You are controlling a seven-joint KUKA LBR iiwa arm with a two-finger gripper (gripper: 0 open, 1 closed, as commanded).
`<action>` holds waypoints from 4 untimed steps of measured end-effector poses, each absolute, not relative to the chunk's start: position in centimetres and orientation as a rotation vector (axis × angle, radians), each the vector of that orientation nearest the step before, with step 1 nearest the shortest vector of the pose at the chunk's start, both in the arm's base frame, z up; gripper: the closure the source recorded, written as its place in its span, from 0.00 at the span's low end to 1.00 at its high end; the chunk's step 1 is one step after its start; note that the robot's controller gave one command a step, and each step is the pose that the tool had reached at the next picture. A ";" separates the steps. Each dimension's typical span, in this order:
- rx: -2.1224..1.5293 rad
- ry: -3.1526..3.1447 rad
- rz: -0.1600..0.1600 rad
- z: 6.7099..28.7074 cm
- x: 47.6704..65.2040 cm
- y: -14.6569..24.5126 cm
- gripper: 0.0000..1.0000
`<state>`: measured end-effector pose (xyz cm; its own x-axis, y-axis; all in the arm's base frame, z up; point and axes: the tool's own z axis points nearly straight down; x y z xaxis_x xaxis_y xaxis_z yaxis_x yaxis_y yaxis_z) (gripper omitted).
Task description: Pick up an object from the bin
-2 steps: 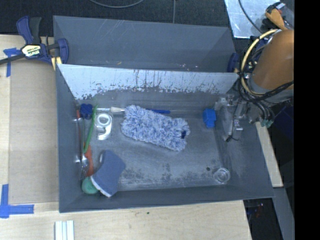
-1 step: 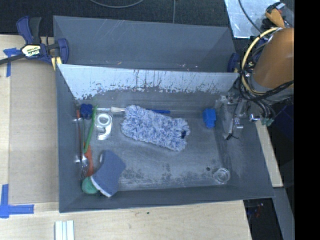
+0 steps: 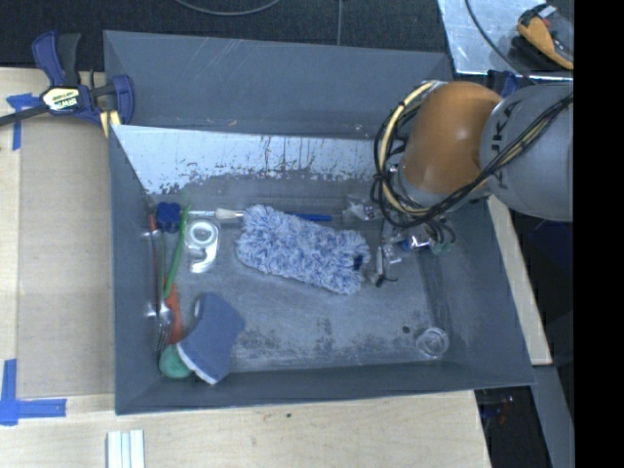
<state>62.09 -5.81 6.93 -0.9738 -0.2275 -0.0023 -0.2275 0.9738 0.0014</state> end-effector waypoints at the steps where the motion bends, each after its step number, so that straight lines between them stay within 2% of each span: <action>1: -0.188 3.129 -0.003 15.3 62.0 -5.8 0.00; 2: -0.199 3.138 0.003 10.0 61.2 -0.1 0.00; 3: -0.057 3.125 -0.009 7.2 60.8 1.5 0.00; 4: -0.245 3.122 -0.002 7.3 61.4 2.2 1.00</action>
Offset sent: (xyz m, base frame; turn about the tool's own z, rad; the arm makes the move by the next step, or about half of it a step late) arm -0.0093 0.0573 0.0307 0.1040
